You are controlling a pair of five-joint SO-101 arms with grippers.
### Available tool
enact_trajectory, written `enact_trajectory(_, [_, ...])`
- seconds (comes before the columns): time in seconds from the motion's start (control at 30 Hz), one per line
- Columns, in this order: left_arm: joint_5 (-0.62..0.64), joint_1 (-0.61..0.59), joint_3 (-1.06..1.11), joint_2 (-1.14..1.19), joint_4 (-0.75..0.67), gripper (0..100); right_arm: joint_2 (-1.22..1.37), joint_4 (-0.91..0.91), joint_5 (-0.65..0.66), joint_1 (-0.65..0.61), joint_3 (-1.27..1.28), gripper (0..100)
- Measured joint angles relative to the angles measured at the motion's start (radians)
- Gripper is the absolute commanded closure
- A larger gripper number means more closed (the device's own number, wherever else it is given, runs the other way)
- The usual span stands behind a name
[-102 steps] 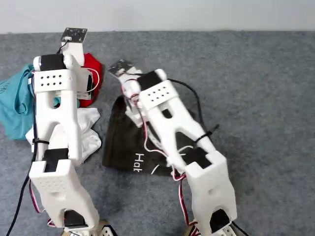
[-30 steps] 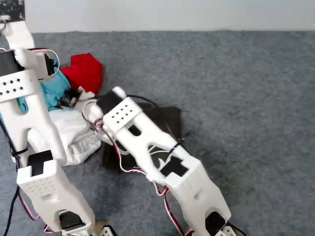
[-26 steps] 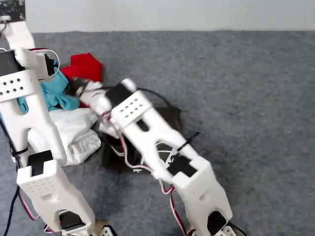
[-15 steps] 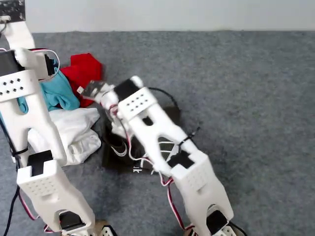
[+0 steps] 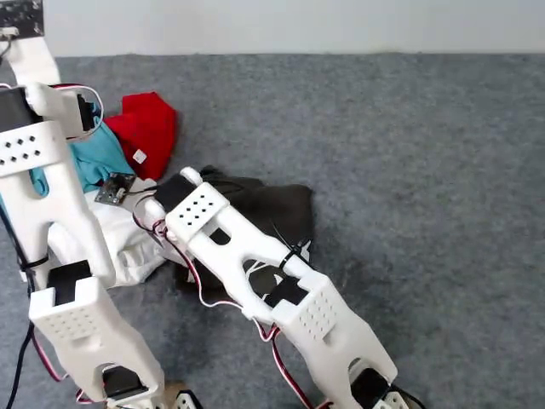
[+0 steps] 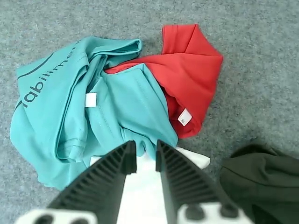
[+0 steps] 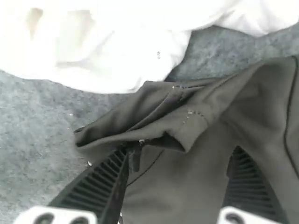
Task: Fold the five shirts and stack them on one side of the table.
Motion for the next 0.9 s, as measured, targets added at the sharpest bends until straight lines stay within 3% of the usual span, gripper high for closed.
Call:
enact_trajectory(0.2, [0.000, 0.000, 0.000, 0.000, 0.000, 91, -0.040, 0.023, 0.000, 0.037, 0.000, 69.4])
enact_trajectory(0.47, [0.000, 0.000, 0.000, 0.000, 0.000, 91, -0.109, 0.143, 0.000, 0.305, 0.000, 69.3])
enact_trajectory(0.7, [0.000, 0.005, 0.044, 0.000, 0.000, 91, -0.106, 0.204, 0.000, 0.463, 0.000, 69.3])
enact_trajectory(0.9, [0.000, 0.054, 0.100, 0.000, 0.000, 91, -0.044, 0.204, -0.020, 0.473, 0.000, 69.3])
